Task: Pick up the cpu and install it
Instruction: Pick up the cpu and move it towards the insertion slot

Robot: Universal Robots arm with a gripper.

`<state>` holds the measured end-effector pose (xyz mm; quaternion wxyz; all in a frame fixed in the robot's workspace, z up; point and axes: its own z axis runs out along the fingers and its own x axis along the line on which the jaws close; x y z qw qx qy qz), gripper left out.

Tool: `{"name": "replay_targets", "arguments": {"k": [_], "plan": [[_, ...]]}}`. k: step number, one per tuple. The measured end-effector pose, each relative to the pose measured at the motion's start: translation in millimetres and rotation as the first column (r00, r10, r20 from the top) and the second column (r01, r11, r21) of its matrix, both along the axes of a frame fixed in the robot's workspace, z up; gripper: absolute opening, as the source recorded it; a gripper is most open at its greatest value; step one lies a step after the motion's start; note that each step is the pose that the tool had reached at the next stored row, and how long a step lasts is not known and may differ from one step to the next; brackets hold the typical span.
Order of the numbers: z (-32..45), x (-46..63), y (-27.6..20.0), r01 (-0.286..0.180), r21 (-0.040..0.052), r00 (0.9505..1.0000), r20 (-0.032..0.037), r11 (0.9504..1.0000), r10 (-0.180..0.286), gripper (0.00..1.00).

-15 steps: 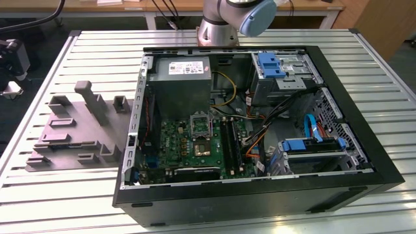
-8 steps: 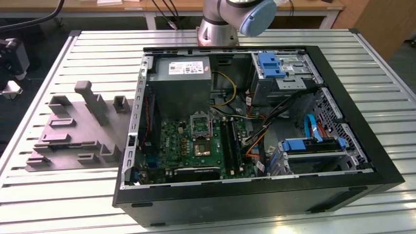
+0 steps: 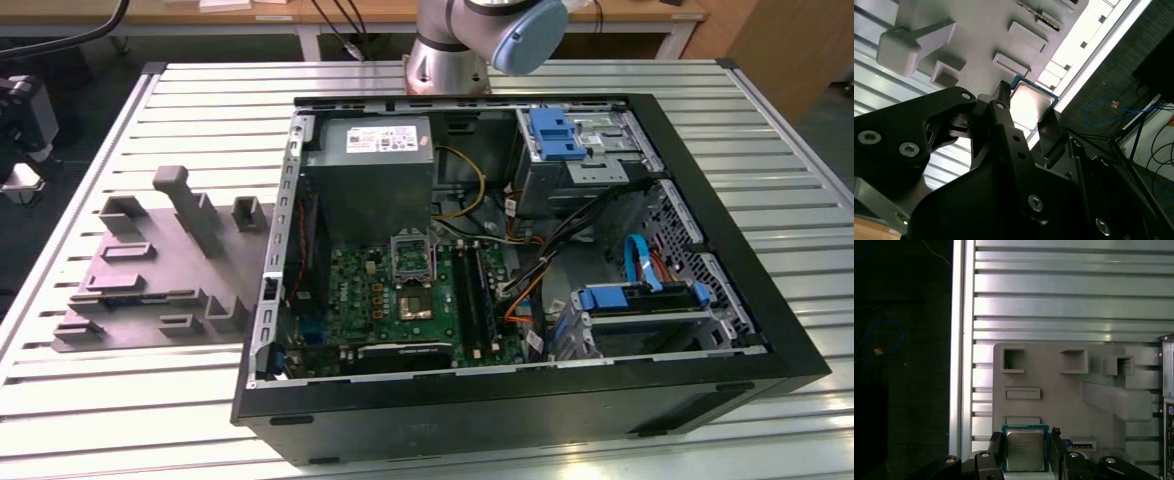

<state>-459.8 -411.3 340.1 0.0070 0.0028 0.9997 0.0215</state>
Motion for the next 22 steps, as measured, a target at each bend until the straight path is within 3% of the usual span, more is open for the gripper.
{"name": "replay_targets", "arguments": {"k": [22], "plan": [[10.5, 0.0, 0.0, 0.0, 0.0, 1.0, 0.0, 1.0, 0.0, 0.47]]}}
